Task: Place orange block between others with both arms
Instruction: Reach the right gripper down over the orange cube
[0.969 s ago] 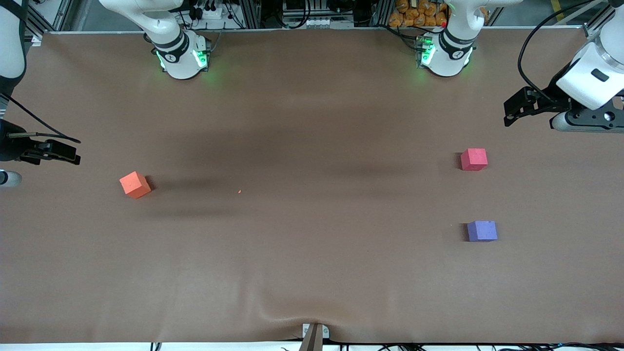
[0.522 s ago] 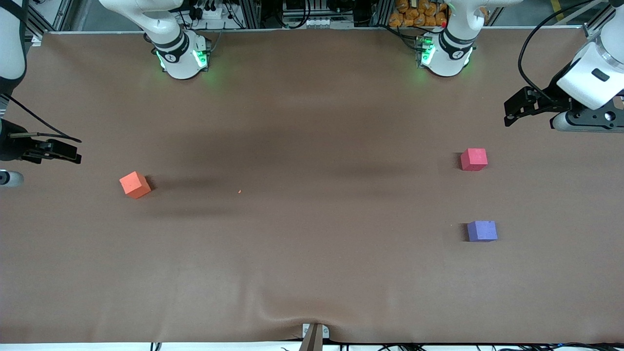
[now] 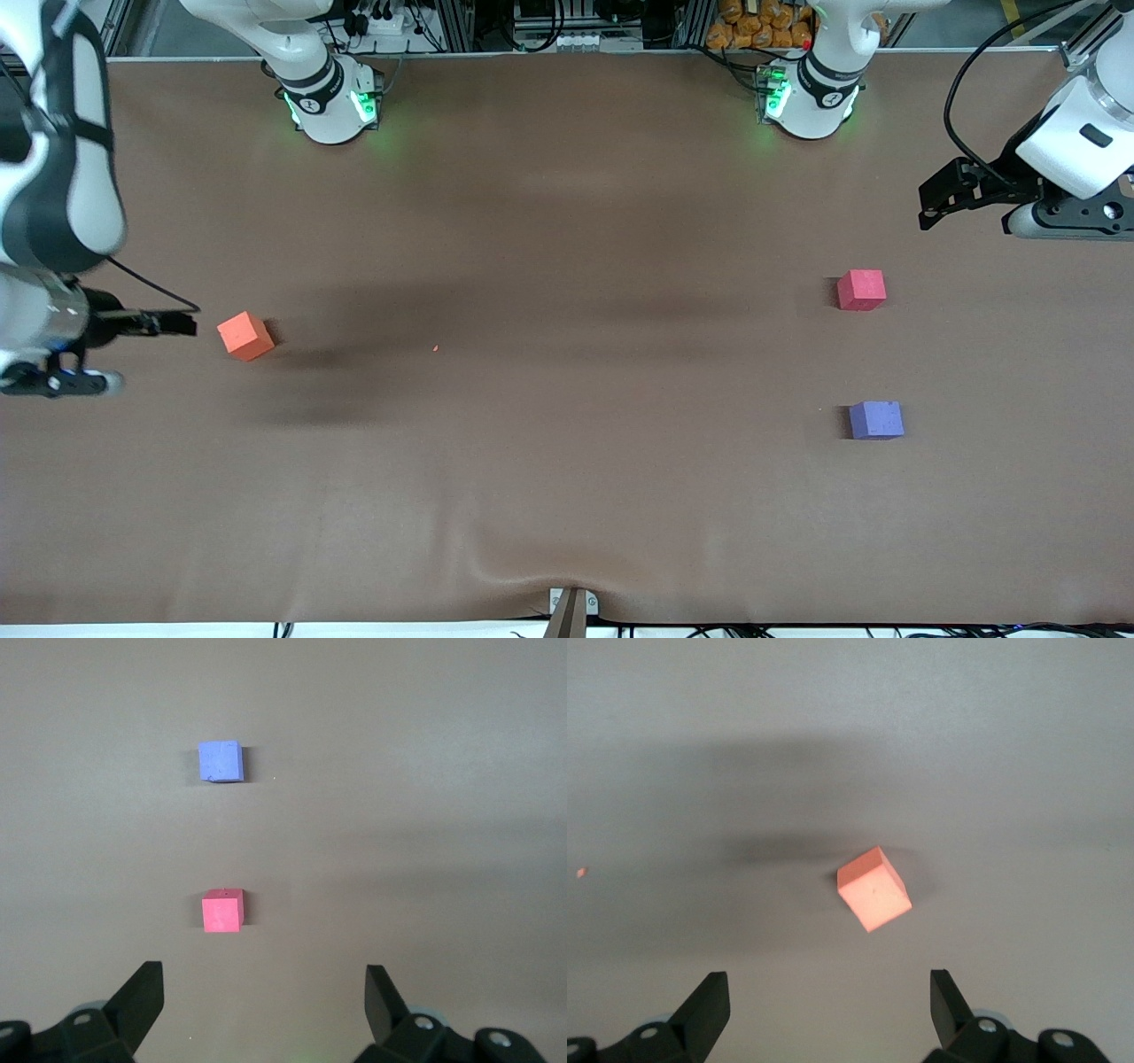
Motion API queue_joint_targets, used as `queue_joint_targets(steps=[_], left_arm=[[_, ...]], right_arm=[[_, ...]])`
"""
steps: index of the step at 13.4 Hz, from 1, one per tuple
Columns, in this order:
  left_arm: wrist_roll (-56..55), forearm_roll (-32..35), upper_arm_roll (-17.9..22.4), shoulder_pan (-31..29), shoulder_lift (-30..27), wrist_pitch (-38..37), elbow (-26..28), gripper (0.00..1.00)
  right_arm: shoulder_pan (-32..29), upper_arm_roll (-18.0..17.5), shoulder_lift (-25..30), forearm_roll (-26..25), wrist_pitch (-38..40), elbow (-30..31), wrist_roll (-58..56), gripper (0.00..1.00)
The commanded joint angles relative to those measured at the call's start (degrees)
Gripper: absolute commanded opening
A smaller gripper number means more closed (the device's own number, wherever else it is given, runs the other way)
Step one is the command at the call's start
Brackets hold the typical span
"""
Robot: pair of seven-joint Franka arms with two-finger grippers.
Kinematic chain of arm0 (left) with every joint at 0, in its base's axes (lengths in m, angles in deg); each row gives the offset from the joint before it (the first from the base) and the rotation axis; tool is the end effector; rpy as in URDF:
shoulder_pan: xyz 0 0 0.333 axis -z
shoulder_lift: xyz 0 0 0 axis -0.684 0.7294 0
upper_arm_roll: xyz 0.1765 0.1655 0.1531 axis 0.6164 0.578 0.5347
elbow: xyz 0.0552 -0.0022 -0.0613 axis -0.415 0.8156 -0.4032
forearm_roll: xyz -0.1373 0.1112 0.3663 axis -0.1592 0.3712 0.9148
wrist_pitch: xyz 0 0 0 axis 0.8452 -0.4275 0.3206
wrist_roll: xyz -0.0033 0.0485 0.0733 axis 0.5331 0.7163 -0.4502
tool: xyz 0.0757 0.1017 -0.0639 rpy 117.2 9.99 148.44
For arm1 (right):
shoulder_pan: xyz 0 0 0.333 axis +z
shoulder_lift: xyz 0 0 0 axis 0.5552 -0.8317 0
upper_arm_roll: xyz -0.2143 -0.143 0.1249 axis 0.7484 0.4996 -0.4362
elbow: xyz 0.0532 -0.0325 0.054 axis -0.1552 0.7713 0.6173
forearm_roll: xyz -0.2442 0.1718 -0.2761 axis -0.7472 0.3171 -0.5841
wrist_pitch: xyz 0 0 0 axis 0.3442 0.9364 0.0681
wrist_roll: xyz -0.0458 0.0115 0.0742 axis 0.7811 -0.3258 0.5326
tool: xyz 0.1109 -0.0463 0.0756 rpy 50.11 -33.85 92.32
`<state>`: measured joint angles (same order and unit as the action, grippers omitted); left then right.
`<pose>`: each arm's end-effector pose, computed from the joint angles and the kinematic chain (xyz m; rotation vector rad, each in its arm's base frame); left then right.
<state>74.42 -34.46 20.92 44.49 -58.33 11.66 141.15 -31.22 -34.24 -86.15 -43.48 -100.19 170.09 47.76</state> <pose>0.5563 -0.0887 0.5770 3.1332 -0.0871 0.0136 0.6339 -0.0618 0.3491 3.1051 -0.0245 -0.3748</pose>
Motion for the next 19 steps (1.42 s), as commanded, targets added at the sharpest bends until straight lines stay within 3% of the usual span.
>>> queue_joint_targets(steps=[1, 7, 13, 19], left_arm=[[-0.2, 0.4, -0.2, -0.4, -0.6, -0.2, -0.2, 1.00], [-0.2, 0.3, -0.2, -0.4, -0.6, -0.2, -0.2, 1.00], [-0.2, 0.3, -0.2, -0.4, -0.6, -0.2, -0.1, 1.00], [-0.2, 0.3, -0.2, -0.4, -0.5, -0.2, -0.1, 1.00]], right_arm=[[-0.7, -0.2, -4.5, 0.6, -2.7, -0.6, -0.6, 1.00], [-0.4, -0.3, -10.9, 0.5, -7.4, 2.7, -1.5, 1.00], [-0.6, -0.2, -13.2, -0.2, -10.0, 3.9, -22.7, 1.00], [-1.3, -0.2, -13.9, -0.2, -9.7, 6.6, -27.5, 1.00]])
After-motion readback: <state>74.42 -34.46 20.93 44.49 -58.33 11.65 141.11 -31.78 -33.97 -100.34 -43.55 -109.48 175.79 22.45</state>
